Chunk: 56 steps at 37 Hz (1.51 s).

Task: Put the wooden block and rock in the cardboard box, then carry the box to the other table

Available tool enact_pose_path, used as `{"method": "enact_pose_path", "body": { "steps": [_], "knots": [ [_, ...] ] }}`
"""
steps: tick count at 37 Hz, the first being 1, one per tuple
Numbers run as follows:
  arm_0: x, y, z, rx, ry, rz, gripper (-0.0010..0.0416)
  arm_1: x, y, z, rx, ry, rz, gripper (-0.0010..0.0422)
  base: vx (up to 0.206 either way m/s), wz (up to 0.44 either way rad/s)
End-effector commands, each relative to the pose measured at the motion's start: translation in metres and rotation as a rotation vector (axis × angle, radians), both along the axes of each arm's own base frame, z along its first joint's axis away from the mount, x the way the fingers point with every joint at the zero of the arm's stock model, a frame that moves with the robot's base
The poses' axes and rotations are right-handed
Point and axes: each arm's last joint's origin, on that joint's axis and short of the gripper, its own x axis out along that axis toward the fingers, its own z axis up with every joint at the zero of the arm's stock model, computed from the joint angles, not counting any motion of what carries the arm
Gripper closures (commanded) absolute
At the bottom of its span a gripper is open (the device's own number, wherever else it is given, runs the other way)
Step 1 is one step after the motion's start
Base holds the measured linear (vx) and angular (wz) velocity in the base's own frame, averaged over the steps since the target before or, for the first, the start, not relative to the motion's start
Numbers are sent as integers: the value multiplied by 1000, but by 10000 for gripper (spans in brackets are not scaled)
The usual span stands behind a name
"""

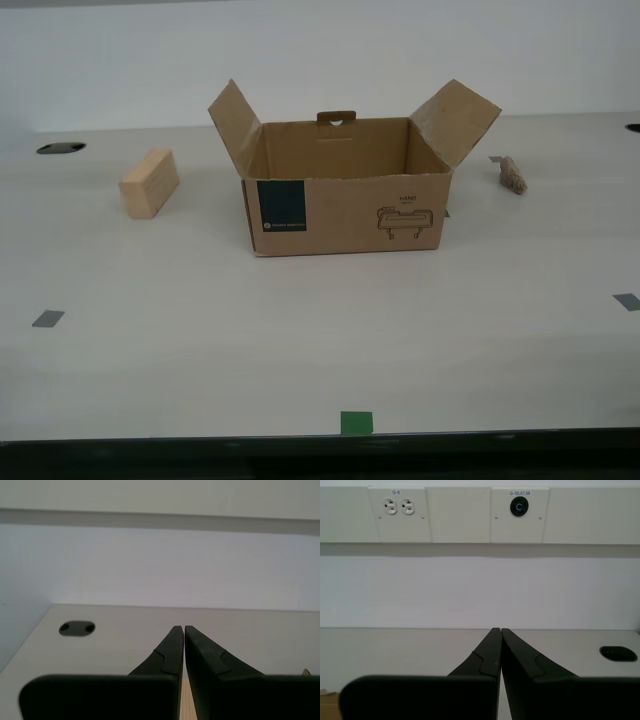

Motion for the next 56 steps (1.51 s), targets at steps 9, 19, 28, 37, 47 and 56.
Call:
{"method": "enact_pose_path", "body": {
  "steps": [9,19,28,37,47,56],
  "knots": [
    [-3,1,35,5,114,2,406,-5,0,15,-16,157,4,412,0,0],
    [-15,0,71,4,216,2,406,-10,0,29,-18,227,-3,412,0,0],
    [-22,0,91,18,284,-3,406,-13,-2,43,-47,301,-70,413,0,0],
    [-15,0,103,21,429,-6,406,-7,-3,55,-50,478,-72,413,0,0],
    [-3,1,118,18,576,-6,406,9,-3,69,-17,608,-91,413,0,0],
    [6,1,137,17,663,-8,406,19,-3,77,6,683,-108,412,0,0]
  ]
}}
